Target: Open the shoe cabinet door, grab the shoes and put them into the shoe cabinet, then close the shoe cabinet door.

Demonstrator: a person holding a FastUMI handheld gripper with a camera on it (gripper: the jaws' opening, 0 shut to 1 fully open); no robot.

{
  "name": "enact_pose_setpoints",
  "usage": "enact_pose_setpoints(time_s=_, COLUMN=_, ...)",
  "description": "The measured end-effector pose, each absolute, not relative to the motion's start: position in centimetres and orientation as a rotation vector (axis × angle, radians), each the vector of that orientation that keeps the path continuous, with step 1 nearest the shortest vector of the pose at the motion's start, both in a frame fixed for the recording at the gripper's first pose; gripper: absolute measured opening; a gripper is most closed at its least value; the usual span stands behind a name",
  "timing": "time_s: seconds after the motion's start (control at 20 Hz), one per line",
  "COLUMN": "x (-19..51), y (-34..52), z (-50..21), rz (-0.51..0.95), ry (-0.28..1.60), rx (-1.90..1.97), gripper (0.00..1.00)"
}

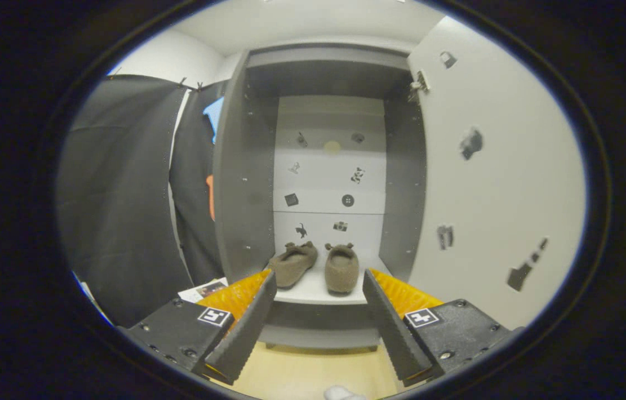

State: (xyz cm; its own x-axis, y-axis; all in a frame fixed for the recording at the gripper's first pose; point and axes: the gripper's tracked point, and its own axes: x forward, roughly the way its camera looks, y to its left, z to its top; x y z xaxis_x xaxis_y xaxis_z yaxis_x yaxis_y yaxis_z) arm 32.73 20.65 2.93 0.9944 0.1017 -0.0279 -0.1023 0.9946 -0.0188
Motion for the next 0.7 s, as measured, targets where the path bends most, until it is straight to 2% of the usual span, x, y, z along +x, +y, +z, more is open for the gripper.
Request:
enact_pose_setpoints(time_s=0.4, x=18.4, y=14.5, z=-0.2, rz=0.067, ry=0.084, rx=0.002, gripper=0.99)
enact_pose_setpoints(time_s=0.7, x=12.4, y=5.5, z=0.2, rz=-0.036, ry=0.073, rx=0.025, gripper=0.99)
